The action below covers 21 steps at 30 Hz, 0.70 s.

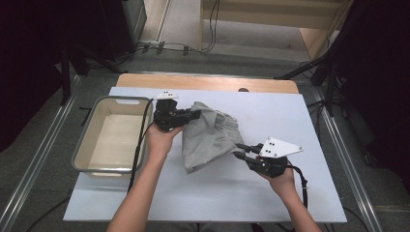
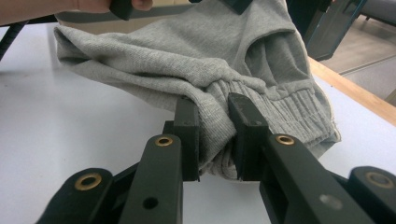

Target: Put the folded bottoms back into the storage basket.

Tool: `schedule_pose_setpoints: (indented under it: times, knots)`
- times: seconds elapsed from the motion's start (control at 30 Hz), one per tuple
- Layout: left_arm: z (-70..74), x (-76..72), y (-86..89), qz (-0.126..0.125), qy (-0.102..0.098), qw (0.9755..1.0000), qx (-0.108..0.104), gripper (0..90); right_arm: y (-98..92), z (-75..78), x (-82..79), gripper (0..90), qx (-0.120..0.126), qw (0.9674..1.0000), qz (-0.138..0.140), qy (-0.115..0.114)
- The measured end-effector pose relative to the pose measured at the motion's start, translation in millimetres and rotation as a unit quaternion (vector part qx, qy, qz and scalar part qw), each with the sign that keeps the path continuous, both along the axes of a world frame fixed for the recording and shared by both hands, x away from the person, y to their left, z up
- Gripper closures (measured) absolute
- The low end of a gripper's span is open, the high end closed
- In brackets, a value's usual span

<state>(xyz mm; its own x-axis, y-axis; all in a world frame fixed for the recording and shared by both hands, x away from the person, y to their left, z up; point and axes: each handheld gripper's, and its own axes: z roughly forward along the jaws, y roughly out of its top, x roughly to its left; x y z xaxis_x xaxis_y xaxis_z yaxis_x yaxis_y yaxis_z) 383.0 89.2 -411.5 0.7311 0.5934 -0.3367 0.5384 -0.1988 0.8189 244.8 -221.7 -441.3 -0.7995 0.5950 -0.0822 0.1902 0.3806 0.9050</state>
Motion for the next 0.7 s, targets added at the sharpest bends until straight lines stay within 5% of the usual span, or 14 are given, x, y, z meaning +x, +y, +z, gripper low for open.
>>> schedule_pose_setpoints:
  times: [0.7]
  knots:
    - [23.1,-3.5,6.4,-0.008,-0.016,0.9998,-0.002,75.2,3.1,16.5,-3.0,72.5,0.019,0.9997,0.009,-0.016]
